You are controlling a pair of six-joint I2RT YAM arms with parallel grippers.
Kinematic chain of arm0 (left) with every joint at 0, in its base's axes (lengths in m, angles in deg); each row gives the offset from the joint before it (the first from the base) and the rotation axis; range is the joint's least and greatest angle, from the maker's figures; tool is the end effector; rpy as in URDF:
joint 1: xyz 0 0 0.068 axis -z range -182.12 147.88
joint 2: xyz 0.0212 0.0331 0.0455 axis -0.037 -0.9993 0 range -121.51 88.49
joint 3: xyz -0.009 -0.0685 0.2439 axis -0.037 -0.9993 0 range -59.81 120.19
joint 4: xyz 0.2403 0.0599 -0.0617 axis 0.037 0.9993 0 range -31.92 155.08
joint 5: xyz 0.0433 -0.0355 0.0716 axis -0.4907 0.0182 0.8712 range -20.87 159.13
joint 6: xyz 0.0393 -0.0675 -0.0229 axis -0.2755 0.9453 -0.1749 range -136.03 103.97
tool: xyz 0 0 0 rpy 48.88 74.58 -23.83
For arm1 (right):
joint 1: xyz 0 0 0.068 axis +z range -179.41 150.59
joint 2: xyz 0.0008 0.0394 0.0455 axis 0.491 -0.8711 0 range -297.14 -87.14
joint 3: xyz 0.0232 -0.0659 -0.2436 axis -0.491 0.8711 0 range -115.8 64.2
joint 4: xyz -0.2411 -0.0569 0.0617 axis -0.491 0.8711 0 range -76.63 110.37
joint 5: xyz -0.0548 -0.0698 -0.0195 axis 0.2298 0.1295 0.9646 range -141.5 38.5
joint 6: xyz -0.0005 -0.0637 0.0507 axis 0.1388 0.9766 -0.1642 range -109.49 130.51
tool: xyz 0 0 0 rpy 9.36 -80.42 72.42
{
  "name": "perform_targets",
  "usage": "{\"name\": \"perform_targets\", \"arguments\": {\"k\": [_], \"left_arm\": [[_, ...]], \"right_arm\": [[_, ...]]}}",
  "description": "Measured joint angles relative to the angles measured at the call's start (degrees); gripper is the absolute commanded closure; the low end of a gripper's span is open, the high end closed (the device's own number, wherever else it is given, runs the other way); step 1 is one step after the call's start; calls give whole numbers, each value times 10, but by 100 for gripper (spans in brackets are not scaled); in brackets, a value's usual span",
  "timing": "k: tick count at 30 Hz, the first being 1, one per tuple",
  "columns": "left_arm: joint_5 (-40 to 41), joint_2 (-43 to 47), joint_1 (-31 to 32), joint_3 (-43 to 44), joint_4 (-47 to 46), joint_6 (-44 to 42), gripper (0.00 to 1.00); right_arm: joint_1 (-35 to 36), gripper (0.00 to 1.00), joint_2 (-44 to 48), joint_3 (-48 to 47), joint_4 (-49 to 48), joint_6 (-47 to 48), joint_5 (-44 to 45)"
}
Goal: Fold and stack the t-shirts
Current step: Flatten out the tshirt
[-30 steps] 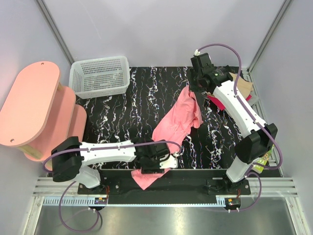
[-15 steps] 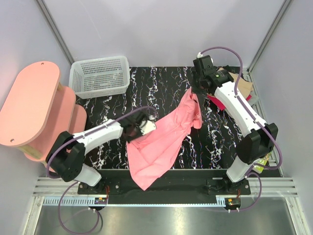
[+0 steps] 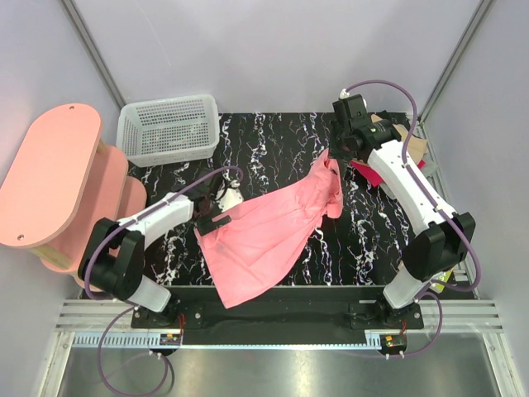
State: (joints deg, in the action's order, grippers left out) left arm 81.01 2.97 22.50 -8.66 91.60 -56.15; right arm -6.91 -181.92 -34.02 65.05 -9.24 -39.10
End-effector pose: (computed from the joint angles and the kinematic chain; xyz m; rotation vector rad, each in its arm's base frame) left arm 0.2655 -0.1057 0.1392 1.4330 2.3659 0.3579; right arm 0.3475 0.1276 0.3241 0.0416 2.3884 0.0862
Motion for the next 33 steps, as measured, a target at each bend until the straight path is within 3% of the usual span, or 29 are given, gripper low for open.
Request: {"name": "perform_targets", "arguments": {"k": [8,14,17,21,24,26,33], "left_arm": [[9,14,-11,3,-1,-1,1],[-14,93,-9,58,52,22,1],[-28,161,31,71,67,40,1],[-51,216,140,44,87,58,2],[-62,197,203,-12,100,69,3],[-63,166,212,-45,110,73,4],[-51,93,166,-84,97,74,6]], "right_arm": [[-2,100,1,0,0,0,-1],[-2,100,1,1,0,0,-2],[-2,100,1,1,0,0,-2],[-2,100,1,1,0,0,-2],[-2,100,1,2,0,-1,-7],[-2,100,1,2,0,-1,-11],[-3,100,1,9,-3,-2,-16]]}}
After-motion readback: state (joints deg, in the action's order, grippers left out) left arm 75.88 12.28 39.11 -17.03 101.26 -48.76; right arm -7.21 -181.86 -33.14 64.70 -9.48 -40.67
